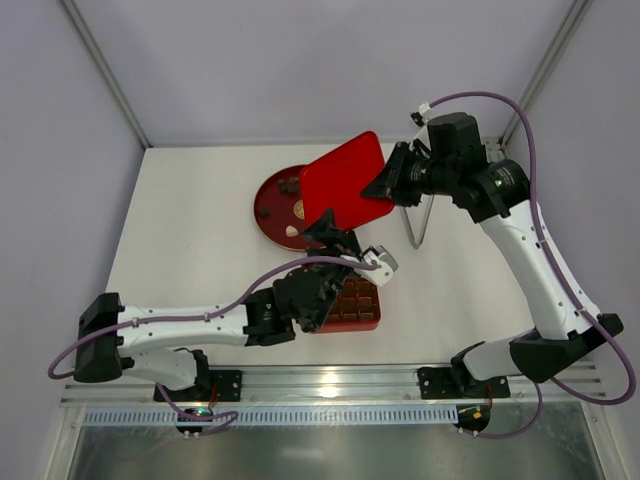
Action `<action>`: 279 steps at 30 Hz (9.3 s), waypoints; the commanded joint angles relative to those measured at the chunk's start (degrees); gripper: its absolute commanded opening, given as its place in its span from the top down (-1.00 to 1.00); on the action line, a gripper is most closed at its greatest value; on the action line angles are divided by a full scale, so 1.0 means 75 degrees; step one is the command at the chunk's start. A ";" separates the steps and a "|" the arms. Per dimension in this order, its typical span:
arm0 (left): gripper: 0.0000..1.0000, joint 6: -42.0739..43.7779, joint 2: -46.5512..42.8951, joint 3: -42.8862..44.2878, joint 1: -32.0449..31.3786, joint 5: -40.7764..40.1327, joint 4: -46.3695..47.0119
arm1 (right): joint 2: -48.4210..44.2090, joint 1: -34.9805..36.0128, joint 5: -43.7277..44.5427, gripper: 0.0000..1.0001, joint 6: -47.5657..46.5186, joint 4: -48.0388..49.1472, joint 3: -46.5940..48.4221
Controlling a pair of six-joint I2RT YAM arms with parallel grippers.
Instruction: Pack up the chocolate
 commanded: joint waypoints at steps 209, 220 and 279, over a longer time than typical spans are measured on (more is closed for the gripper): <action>-0.22 -1.4507 -0.1618 -0.5109 0.6321 1.0193 -0.2258 | -0.0516 0.0185 0.2306 0.13 -0.0102 0.7412 -0.9805; -0.26 -1.4131 -0.1982 -0.5015 0.6590 1.0368 -0.2705 | -0.0434 0.0208 0.2294 0.13 -0.0102 0.7505 -0.9876; -0.09 -1.4025 -0.3001 -0.5566 0.8419 1.1178 -0.3360 | -0.0083 0.0431 0.2201 0.14 0.0004 0.7974 -0.9852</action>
